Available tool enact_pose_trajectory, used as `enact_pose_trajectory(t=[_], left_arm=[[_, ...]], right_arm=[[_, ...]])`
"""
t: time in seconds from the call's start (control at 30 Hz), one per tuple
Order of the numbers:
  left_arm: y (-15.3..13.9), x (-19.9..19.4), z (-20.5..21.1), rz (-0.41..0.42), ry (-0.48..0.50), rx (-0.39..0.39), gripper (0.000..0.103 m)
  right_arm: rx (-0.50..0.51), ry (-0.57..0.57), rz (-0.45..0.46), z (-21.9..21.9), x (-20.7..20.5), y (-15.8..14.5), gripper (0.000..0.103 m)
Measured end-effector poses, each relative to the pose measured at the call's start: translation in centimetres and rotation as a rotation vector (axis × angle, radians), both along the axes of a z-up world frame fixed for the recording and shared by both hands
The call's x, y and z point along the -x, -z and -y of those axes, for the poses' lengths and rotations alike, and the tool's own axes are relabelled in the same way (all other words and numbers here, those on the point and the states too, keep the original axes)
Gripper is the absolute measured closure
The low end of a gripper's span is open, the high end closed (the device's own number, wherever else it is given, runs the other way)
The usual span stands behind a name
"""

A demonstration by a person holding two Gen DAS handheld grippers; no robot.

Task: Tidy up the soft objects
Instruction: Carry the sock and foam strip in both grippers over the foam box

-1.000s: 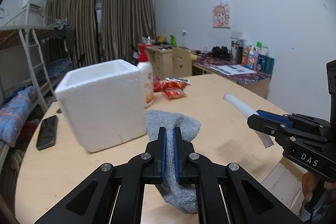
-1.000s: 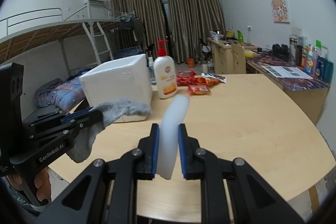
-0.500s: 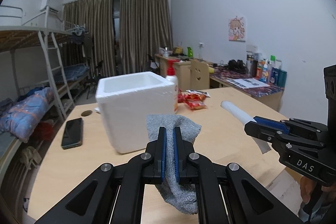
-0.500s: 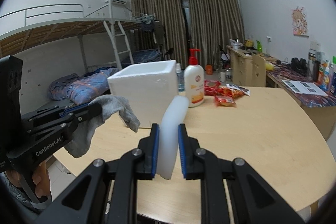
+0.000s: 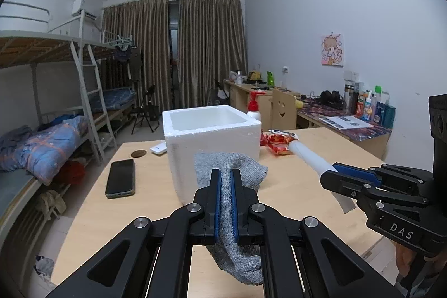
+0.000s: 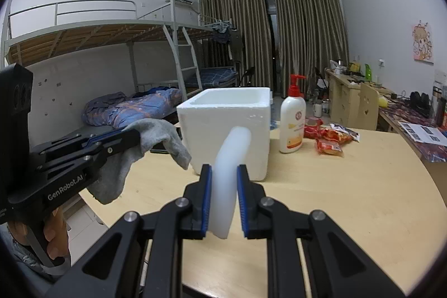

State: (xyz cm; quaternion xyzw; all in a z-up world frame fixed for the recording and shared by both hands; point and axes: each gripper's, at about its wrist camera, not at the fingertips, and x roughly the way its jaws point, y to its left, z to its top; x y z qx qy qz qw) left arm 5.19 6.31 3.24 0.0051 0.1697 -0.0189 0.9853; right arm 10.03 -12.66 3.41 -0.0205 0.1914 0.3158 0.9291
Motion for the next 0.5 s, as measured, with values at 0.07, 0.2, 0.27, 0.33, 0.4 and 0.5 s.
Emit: enact_pose_trajectory(t=[0.07,0.2,0.27,0.33,0.4,0.5], left_arm=[[-0.2,0.0,0.0,0.0,-0.003,-0.002,0.096],[-0.6,-0.3,-0.2,0.002,-0.009,-0.003,0.096],[-0.8,-0.5,-0.2,0.005,-0.011,-0.001,0.096],[-1.0,-0.7,-0.2,0.006,-0.013,0.002,0.096],[-1.1,-0.8,-0.2,0.01,-0.02,0.0,0.096],[-1.8,-1.2,-0.2,0.018,-0.026,-0.003,0.096]], right_arm=[[-0.002,-0.007,0.001,-0.2,0.0,-0.1,0.082],[-0.005,-0.017,0.007,-0.6,-0.1,-0.4,0.082],[-0.006,-0.02,0.011,-0.8,-0.2,-0.6,0.082],[-0.005,-0.024,0.013,-0.9,-0.4,-0.9,0.082],[-0.003,-0.028,0.019,-1.1,-0.7,-1.2,0.082],[-0.006,-0.034,0.033,-1.3,-1.0,-1.9,0.082]])
